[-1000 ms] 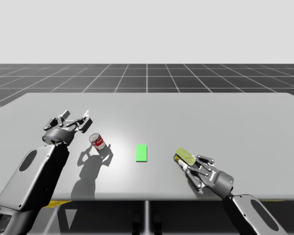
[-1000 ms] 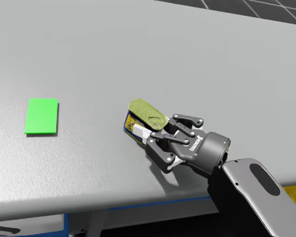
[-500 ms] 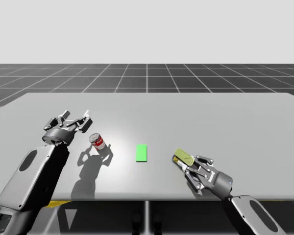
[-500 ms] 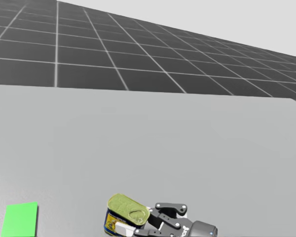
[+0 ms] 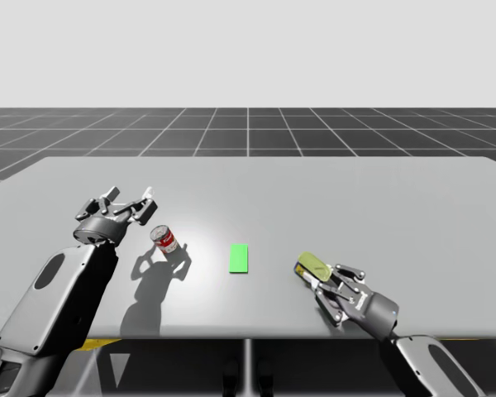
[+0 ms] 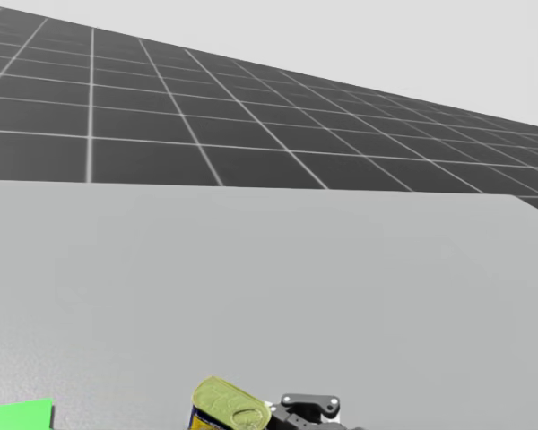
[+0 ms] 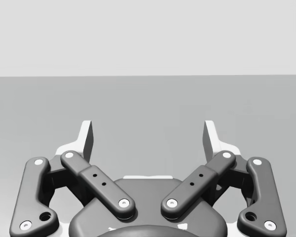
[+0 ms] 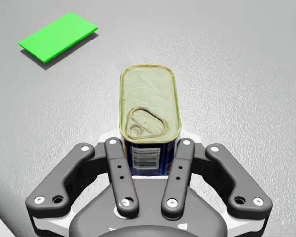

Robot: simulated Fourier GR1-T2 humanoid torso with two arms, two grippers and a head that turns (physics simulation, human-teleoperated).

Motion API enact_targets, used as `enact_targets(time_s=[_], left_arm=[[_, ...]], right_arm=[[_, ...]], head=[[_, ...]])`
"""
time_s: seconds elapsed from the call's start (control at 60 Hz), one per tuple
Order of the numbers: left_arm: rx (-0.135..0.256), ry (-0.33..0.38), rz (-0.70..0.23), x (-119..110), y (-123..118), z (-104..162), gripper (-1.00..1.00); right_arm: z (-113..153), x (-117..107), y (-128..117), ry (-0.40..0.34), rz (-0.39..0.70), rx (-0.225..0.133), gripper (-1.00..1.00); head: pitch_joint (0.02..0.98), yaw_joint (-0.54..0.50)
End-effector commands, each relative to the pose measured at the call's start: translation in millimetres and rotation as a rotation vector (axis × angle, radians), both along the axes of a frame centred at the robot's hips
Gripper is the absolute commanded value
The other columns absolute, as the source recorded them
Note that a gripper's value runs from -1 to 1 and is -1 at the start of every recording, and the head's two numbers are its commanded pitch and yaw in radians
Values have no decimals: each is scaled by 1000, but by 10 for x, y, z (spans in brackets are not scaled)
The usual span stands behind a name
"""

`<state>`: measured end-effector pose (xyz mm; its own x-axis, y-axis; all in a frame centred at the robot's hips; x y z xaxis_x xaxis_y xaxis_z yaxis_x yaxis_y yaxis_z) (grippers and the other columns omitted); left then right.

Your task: Look at the card. If it is red, pick the object on the left. If it is green, pick the object on the right.

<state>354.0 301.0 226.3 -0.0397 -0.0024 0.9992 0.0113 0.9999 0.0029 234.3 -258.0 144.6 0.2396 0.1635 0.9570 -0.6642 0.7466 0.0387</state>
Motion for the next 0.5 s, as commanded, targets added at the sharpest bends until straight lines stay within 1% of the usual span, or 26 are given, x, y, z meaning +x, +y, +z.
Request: enact_targets(time_s=[0.017,0.117,0.167,0.217,0.233,0.3,0.367,0.417,0.433,0.5], left_arm=[[1,-1,1,0,1,-2,-1000],[2,-1,1,-1,1,0,-1000],[6,-1,2,-3,1,0,-1000],[7,-1,1,-2,-1,-2,-1000],[9,-1,0,-2,0,-3,-1000],[10,0,-1,-1,-2,-6,-1000],[11,0,-2,0,-3,-8,-1000],[12,0,-2,0,-2,-9,-1000],[12,0,-2,1,-4,-10,-1000],[12,0,-3,1,-6,-11,-1000]], right_arm=[[343,188,-130,-100,-129,3,1000],[566,240,-155,-151,-162,12,1000],[716,269,-163,-185,-187,23,1000],[811,285,-169,-206,-198,29,1000],[910,296,-170,-228,-210,35,1000],[1036,308,-174,-254,-220,41,1000],[1249,325,-186,-299,-245,50,1000],[1342,330,-195,-322,-257,51,1000],[1441,331,-210,-343,-274,57,1000],[1577,329,-236,-376,-298,67,1000]], head=[[518,-404],[518,-405],[516,-408],[516,-409],[516,-410],[516,-412],[518,-415],[518,-415],[518,-416],[518,-417]])
